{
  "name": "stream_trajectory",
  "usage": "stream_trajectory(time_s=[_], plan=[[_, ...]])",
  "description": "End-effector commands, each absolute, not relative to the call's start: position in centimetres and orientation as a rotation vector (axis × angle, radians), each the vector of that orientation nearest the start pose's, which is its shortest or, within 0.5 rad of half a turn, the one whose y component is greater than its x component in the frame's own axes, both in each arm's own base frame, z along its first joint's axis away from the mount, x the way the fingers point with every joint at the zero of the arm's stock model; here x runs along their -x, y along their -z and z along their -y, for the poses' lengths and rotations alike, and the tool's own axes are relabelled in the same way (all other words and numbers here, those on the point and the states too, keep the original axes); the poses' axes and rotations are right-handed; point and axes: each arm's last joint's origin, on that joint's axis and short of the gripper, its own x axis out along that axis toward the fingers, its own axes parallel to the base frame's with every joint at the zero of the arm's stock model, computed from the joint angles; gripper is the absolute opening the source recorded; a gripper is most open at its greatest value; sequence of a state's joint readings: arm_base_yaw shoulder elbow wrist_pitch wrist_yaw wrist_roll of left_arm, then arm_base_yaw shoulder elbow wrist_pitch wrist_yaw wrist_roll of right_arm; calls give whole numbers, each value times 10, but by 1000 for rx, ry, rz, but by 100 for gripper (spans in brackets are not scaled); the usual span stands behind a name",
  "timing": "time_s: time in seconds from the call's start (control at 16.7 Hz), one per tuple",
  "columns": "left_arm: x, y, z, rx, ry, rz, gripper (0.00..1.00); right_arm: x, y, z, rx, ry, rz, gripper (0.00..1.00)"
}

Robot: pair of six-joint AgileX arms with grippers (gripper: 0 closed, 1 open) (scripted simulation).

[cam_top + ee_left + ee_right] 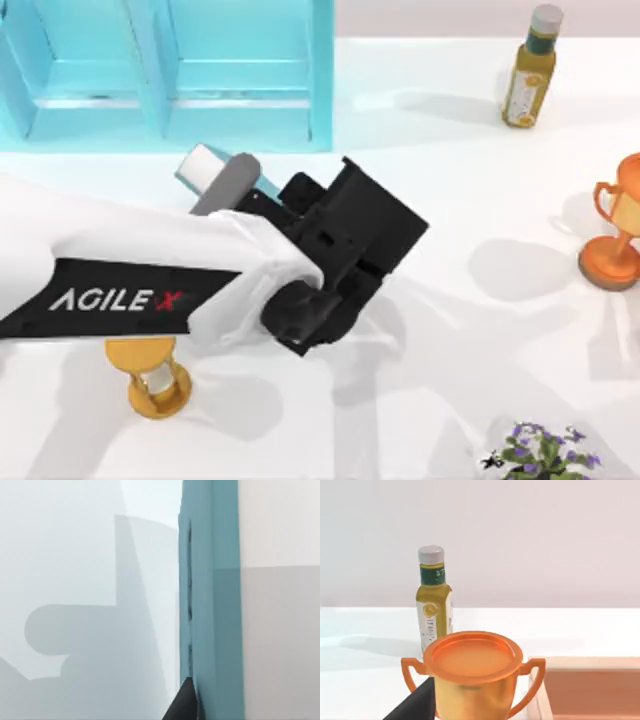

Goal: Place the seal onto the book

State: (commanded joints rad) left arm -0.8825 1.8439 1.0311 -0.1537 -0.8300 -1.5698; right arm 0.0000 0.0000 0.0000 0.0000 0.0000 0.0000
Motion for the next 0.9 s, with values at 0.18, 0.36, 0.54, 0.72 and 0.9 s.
stream_trajectory(time_s=[0.18,0.36,0.54,0.72,0.9], plan=[[-239,-131,296,963,-473,-362,0,-106,-160,1,0,0,0,100],[-230,-123,329,1139,-477,-238,0,-106,-160,1,0,0,0,100],[-221,-121,360,1310,-449,-126,0,-106,-160,1,0,0,0,100],[-215,-127,383,1450,-412,-45,0,-106,-160,1,0,0,0,100],[-212,-133,394,1516,-394,-8,0,-106,-160,1,0,0,0,100]])
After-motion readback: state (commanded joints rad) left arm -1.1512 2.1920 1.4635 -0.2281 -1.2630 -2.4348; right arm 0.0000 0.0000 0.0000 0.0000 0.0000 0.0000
